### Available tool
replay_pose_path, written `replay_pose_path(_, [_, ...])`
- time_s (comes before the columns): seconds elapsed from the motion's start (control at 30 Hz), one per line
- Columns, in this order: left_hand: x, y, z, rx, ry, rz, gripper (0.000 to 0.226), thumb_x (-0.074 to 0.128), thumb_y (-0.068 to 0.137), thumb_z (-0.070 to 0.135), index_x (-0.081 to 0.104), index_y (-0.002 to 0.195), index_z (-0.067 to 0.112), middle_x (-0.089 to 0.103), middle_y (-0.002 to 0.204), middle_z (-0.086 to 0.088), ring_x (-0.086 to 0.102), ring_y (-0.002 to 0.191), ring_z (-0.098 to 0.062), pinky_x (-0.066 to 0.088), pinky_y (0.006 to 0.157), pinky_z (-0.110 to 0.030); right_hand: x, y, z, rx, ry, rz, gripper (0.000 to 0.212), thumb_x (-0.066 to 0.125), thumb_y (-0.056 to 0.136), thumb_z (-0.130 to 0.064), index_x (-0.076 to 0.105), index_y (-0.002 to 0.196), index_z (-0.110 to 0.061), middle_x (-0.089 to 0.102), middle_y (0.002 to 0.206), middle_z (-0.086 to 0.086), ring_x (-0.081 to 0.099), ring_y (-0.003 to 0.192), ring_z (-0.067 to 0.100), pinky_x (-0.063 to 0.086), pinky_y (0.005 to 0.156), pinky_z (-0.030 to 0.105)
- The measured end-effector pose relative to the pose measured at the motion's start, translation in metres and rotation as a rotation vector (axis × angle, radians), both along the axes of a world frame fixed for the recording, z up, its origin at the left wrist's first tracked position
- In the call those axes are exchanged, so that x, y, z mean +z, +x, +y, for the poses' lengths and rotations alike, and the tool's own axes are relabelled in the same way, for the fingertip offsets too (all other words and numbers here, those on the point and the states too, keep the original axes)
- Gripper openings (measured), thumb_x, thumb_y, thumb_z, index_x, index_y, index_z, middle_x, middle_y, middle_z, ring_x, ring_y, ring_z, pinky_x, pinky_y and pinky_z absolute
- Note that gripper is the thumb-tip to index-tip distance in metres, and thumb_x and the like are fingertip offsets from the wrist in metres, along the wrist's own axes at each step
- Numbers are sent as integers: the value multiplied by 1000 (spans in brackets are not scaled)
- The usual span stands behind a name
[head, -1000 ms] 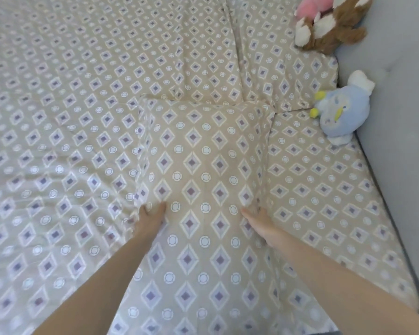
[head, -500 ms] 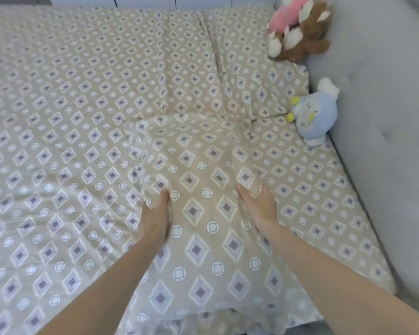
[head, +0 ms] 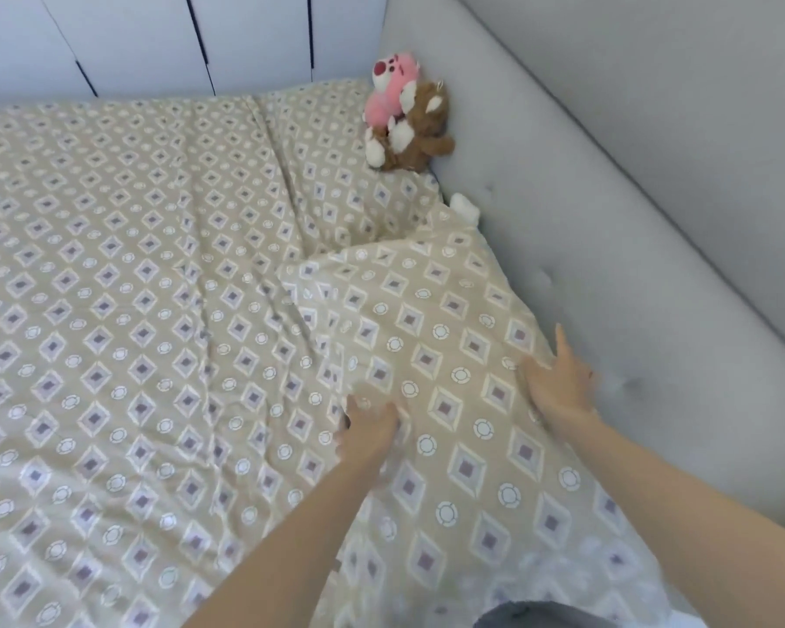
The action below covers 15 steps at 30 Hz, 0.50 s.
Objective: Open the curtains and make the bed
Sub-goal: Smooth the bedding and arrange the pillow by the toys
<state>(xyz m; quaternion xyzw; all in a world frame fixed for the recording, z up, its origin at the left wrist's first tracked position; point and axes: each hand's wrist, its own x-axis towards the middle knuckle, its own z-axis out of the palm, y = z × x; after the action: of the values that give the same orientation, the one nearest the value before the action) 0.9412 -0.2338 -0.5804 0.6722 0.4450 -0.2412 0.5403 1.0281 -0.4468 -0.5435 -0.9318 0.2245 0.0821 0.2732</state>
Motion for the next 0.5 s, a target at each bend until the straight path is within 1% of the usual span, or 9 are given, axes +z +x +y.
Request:
replay_pose_path(0.07, [3,9,-12,-110,18,44,67,38,95,40,0,151,36,13,154,-20,35,131,-41,34,106,-47,-8,1,-17,56,-96,49,69,50,92,-39,14,151,-35,39,143,12,32,131,35,26,106,40])
replay_pose_path(0.13, [6,17,-18,-181,33,23,63,34,98,37,0,150,38,18,152,-20,43,124,-39,41,97,-42,-15,-3,-22,144,-137,85,68,50,92,-39,15,151,-37,37,146,7,31,132,34,25,108,41])
replay_pose_path(0.2, [11,25,-19,-226,37,-23,61,34,98,32,3,151,37,26,148,-19,50,115,-38,45,85,-40,-18,-8,-21,177,-119,167,66,49,92,-38,18,150,-39,33,147,3,29,132,33,29,108,42])
replay_pose_path(0.23, [12,29,-18,-241,43,-46,61,35,98,29,5,151,37,31,146,-20,53,110,-36,45,84,-39,-17,-10,-19,187,-111,205,64,48,92,-37,20,150,-38,31,149,2,28,133,33,29,108,42])
replay_pose_path(0.3, [17,37,-14,-258,49,-71,62,35,96,24,8,151,37,37,142,-20,56,105,-35,46,84,-37,-19,-13,-16,218,-85,239,60,48,92,-36,27,148,-34,28,152,2,26,138,31,26,111,42])
replay_pose_path(0.33, [20,40,-10,-272,51,-86,62,35,96,22,9,150,36,38,141,-20,58,100,-33,46,80,-35,-20,-15,-14,223,-66,247,57,47,93,-35,30,147,-32,27,154,2,24,140,30,23,113,44])
replay_pose_path(0.4, [26,44,-4,-308,60,-119,61,35,96,21,11,151,34,38,141,-20,57,84,-26,44,72,-31,-18,-17,-10,210,-30,253,53,46,94,-33,34,145,-31,27,154,1,20,142,28,20,114,47])
replay_pose_path(0.43, [27,45,-1,-331,69,-124,60,34,96,21,12,151,33,36,141,-20,57,86,-27,45,74,-32,-17,-17,-8,204,-15,250,51,46,94,-33,35,144,-31,27,154,1,20,142,27,20,114,47])
replay_pose_path(0.5, [29,52,3,-360,98,-138,59,34,96,21,14,151,33,33,143,-17,55,108,-36,46,86,-38,-11,-11,-4,197,2,217,49,46,95,-31,37,143,-29,31,152,2,22,141,28,22,114,46])
